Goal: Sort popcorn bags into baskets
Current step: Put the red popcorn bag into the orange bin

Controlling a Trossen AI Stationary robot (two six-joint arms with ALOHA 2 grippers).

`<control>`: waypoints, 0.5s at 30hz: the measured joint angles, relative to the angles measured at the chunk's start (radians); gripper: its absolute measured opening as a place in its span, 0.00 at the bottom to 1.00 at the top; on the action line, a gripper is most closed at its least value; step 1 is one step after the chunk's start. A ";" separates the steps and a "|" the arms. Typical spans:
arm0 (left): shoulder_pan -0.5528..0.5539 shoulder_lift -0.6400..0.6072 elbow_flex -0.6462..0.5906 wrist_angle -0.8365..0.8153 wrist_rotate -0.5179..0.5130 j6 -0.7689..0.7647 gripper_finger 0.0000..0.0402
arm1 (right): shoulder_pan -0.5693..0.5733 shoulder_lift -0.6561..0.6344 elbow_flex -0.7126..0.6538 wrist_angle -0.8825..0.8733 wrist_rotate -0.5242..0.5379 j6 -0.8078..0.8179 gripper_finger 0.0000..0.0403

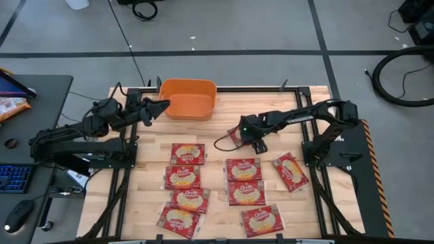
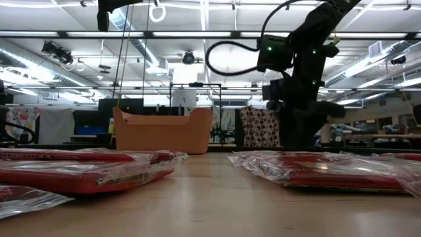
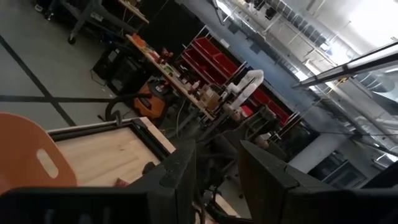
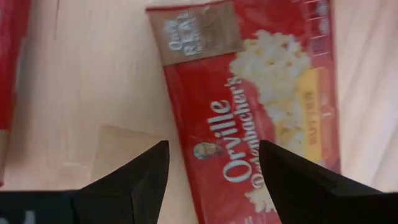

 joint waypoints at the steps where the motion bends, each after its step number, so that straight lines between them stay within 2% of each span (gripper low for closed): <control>1: 0.000 -0.002 0.000 0.000 0.000 0.000 0.31 | 0.007 0.011 0.000 0.003 0.021 -0.002 0.62; 5: 0.000 -0.007 0.000 0.001 0.000 0.000 0.31 | 0.026 0.050 0.000 0.031 0.113 -0.003 0.61; 11: 0.000 -0.006 0.000 -0.001 0.000 0.000 0.31 | 0.040 0.064 0.001 0.039 0.125 0.005 0.58; 15: 0.000 -0.006 0.000 0.000 0.000 0.000 0.31 | 0.040 0.064 -0.001 0.041 0.120 0.005 0.49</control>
